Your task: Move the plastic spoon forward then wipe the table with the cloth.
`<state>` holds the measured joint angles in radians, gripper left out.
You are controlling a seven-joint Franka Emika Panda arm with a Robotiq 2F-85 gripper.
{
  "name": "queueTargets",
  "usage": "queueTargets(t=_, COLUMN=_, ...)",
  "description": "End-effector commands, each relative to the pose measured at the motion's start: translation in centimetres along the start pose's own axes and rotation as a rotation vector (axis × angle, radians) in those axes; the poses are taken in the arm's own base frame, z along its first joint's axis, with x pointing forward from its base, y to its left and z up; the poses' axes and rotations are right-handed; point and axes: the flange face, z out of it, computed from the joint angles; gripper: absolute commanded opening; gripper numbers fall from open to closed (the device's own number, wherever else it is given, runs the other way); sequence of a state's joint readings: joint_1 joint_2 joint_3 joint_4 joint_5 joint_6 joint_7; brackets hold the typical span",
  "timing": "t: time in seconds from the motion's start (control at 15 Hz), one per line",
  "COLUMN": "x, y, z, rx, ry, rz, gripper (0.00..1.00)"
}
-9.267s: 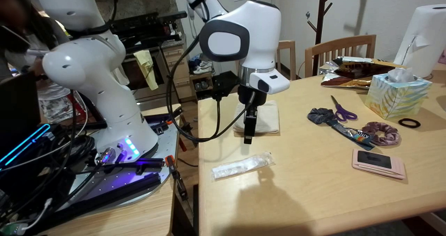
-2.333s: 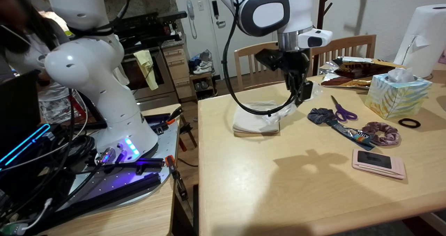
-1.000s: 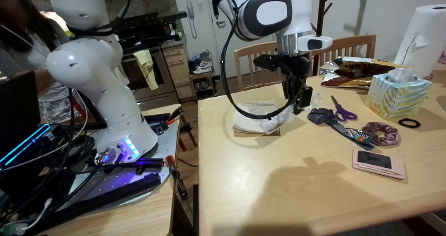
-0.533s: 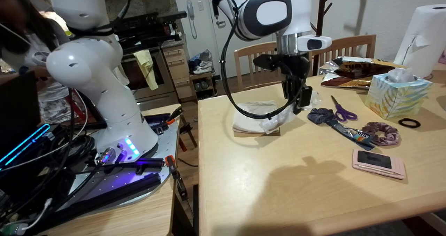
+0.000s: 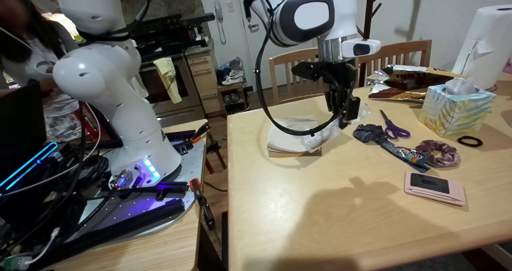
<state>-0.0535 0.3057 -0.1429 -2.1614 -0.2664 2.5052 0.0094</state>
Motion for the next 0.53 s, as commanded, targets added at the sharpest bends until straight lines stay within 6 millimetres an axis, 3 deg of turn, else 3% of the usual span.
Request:
queueTargets(t=0.0, x=0.5, y=-0.7, z=-0.1, rx=0.064, ry=0.074, rz=-0.069, gripper=0.03)
queueTargets(t=0.47, x=0.8, y=-2.3, z=-0.1, rx=0.207, ry=0.091, rz=-0.188, gripper=0.03)
